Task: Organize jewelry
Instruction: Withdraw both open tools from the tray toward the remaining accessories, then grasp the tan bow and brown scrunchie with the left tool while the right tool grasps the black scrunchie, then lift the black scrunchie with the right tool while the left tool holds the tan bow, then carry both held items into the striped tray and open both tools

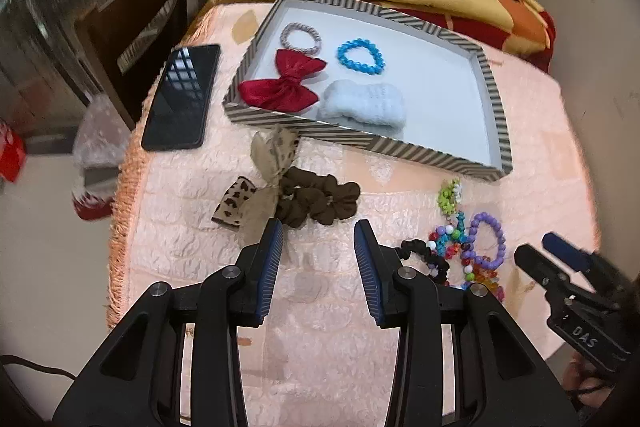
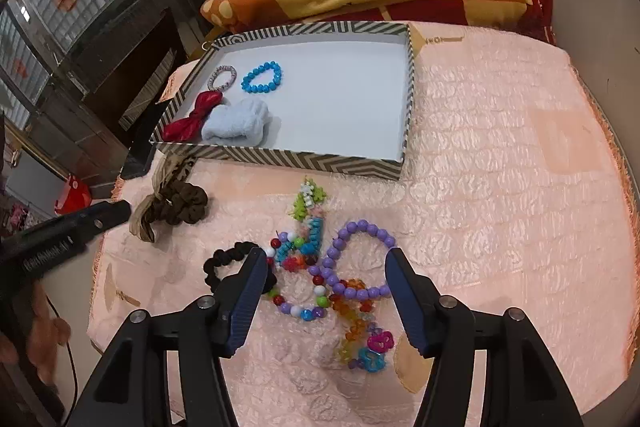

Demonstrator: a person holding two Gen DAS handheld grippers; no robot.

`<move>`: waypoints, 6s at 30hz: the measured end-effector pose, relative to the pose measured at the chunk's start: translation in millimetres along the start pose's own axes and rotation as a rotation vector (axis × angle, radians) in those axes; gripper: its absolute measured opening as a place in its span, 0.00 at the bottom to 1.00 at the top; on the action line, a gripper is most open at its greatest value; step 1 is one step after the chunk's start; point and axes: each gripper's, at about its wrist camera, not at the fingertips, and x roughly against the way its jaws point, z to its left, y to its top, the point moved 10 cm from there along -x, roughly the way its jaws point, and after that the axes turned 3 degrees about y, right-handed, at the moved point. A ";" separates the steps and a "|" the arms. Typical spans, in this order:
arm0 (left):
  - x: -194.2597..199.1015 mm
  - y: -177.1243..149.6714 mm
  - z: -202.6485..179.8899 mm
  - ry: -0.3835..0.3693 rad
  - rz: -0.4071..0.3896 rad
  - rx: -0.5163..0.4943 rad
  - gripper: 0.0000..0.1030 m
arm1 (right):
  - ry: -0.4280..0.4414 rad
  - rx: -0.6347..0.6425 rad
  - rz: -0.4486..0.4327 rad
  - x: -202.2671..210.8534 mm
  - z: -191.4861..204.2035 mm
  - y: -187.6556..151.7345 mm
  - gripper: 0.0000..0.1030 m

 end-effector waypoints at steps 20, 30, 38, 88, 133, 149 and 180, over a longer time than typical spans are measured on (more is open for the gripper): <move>-42.2 7.6 38.5 -0.103 0.116 0.121 0.56 | 0.110 0.075 0.069 -17.8 24.7 -13.9 0.59; -82.7 17.9 29.2 -0.022 0.164 0.043 0.56 | 0.123 0.203 0.108 -55.2 66.1 -17.4 0.40; -98.6 16.8 33.4 -0.016 0.192 0.041 0.56 | 0.106 0.264 0.169 -83.9 73.6 -21.6 0.29; -39.4 29.4 17.0 -0.076 0.087 -0.018 0.19 | 0.121 0.125 0.175 -65.3 33.5 -15.5 0.10; -36.6 29.8 17.1 -0.085 0.095 -0.014 0.20 | 0.105 0.193 0.159 -75.0 32.6 -21.2 0.18; -31.2 36.3 12.8 -0.103 0.090 -0.019 0.20 | 0.241 0.104 0.058 -36.5 41.1 11.2 0.06; -59.3 173.6 -17.9 -0.078 0.016 -0.113 0.20 | 0.162 0.031 -0.049 -70.0 35.2 154.2 0.06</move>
